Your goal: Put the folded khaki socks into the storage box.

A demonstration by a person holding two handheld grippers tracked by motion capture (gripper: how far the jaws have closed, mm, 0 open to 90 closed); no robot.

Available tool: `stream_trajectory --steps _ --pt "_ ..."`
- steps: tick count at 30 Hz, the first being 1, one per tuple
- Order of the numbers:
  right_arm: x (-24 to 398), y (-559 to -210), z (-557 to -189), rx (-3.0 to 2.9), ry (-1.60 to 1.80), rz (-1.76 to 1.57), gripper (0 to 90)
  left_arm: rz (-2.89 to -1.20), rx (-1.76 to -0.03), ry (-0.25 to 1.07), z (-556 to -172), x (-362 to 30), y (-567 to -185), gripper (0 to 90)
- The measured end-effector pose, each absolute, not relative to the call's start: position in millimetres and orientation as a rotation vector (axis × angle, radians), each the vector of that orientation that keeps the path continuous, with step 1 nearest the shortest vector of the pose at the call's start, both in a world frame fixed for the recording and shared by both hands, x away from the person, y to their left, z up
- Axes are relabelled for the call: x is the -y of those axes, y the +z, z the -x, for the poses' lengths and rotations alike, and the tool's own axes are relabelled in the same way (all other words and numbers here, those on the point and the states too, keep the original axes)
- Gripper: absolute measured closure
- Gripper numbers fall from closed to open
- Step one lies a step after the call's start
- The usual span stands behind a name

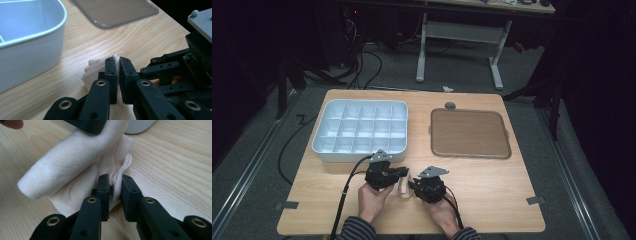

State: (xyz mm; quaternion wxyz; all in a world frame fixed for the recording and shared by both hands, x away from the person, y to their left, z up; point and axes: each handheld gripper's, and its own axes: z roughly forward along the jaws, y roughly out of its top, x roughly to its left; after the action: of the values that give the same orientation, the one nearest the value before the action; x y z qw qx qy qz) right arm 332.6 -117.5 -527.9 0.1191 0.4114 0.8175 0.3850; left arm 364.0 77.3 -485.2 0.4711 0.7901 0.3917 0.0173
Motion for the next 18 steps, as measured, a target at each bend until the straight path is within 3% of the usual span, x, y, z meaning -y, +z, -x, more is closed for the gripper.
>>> stream_trajectory --steps 18 --pt "112 -528 -336 -2.43 1.146 -1.145 77.3 -1.949 -0.967 0.046 -370 -72 -498 85.8"
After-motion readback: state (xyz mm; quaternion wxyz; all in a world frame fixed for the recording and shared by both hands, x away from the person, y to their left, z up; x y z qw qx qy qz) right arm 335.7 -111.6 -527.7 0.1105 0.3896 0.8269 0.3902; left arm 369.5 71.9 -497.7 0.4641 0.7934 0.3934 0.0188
